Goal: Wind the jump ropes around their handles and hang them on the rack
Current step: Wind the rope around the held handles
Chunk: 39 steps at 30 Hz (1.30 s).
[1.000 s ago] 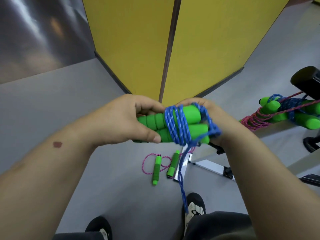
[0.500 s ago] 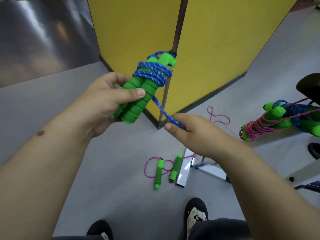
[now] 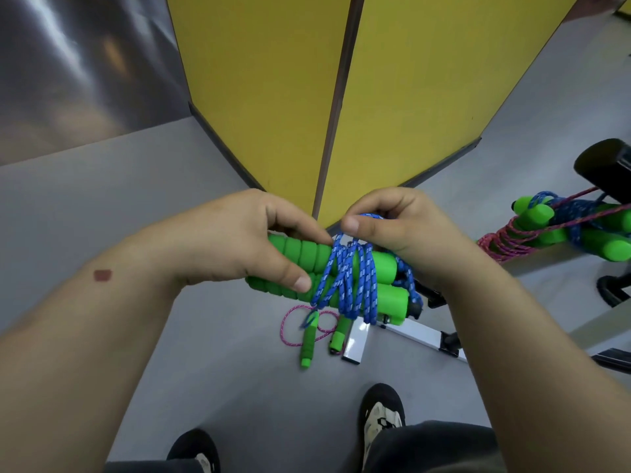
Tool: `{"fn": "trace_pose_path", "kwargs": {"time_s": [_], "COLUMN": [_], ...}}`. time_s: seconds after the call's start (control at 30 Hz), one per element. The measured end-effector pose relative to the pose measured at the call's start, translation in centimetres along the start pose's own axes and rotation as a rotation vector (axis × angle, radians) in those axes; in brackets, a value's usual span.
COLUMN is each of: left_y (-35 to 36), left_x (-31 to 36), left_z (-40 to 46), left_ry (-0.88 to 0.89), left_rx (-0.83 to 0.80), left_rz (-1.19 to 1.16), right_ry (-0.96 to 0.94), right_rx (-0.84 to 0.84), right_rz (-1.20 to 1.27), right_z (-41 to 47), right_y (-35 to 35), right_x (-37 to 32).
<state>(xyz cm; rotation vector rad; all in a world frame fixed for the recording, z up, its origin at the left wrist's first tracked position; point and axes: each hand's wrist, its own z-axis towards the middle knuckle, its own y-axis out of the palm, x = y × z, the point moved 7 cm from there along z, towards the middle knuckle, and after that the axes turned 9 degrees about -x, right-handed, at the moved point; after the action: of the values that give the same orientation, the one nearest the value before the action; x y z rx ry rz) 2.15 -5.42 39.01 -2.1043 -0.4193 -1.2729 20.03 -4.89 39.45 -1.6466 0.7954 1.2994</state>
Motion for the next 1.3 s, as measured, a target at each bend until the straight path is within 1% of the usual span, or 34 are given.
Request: {"fn": "trace_pose_path", "kwargs": {"time_s": [0.07,0.1,0.13,0.17,0.2,0.23,0.3,0.37,0.4,0.43,0.47,0.5,0.53,0.63,0.7,0.8,0.87,0.93,1.0,1.03,1.07,1.1,1.13,1.17,1.2,1.23,1.3], "left_y": [-0.1,-0.1,-0.1,-0.3,-0.6,-1.1,-2.1,-3.0,-3.2,-3.2,-3.1,-3.0,-2.9,-2.3,-1.4,-0.1,0.2,0.3,0.6,0.7,0.7,0.5,0.1,-0.3,-0.6,-1.0,-1.5], "left_x": [0.1,0.1,0.1,0.1,-0.2,-0.6,-1.9,-2.9,-3.0,-2.8,-2.4,-2.0,-1.6,-0.9,-1.0,-0.8,-0.3,0.1,0.2,0.4,0.5,0.7,0.7,0.3,-0.2,-0.8,-2.1], "left_z": [0.0,0.0,0.2,0.3,0.5,0.7,1.0,0.9,0.8,0.7,0.7,0.8,0.8,0.8,1.0,1.0,0.9,0.9,0.8,0.8,0.8,0.9,1.0,1.2,1.3,1.4,1.4], "left_ry": [0.101,0.15,0.195,0.227,0.238,0.228,0.166,0.084,0.043,0.008,-0.014,-0.032,-0.053,-0.153,-0.181,-0.116,-0.026,0.078,0.159,0.193,0.222,0.24,0.241,0.221,0.19,0.164,0.128], "left_rx": [-0.035,-0.049,-0.053,-0.032,0.025,0.107,0.327,0.547,0.607,0.625,0.614,0.594,0.572,0.473,0.363,0.189,0.109,0.05,-0.013,-0.037,-0.032,0.012,0.093,0.204,0.324,0.441,0.666], "left_rz": [-0.151,-0.255,-0.374,-0.487,-0.579,-0.644,-0.663,-0.496,-0.377,-0.264,-0.164,-0.071,0.02,0.234,0.253,0.079,-0.081,-0.27,-0.46,-0.563,-0.658,-0.737,-0.801,-0.856,-0.901,-0.929,-0.872], "right_ry": [0.087,0.153,0.218,0.267,0.286,0.287,0.31,0.307,0.281,0.245,0.214,0.196,0.179,0.139,0.099,0.013,-0.049,-0.026,0.09,0.198,0.292,0.332,0.325,0.293,0.274,0.252,0.229], "right_rx": [-0.013,0.008,0.047,0.07,0.048,0.005,-0.05,-0.078,-0.125,-0.179,-0.208,-0.228,-0.238,-0.219,-0.155,-0.053,-0.042,-0.034,-0.028,0.012,0.039,0.051,0.022,-0.014,-0.041,-0.038,-0.045], "right_rz": [0.335,0.483,0.579,0.591,0.487,0.323,0.038,-0.226,-0.407,-0.581,-0.698,-0.748,-0.747,-0.596,-0.476,-0.366,-0.23,-0.062,0.137,0.175,0.129,0.096,0.101,0.152,0.142,0.087,-0.19], "right_z": [0.0,0.0,-0.1,-0.2,-0.1,0.2,0.5,0.4,0.3,0.2,0.0,-0.3,-0.4,-0.9,-0.9,-0.7,-0.6,-0.3,0.0,0.1,0.0,0.2,0.3,0.6,0.7,0.7,0.6], "right_y": [0.5,0.8,1.1,1.5,1.9,2.5,3.2,3.3,3.4,3.7,3.8,3.7,3.6,2.5,1.3,0.0,-0.4,-0.7,-0.9,-0.9,-0.8,-0.8,-0.1,0.9,1.9,2.5,3.2], "right_x": [1.7,2.8,4.0,4.7,5.1,5.2,4.7,2.9,2.0,1.1,0.4,-0.3,-0.8,-2.1,-2.5,-2.4,-2.5,-1.7,1.4,3.3,4.7,6.1,6.2,5.9,4.8,3.8,1.7]}}
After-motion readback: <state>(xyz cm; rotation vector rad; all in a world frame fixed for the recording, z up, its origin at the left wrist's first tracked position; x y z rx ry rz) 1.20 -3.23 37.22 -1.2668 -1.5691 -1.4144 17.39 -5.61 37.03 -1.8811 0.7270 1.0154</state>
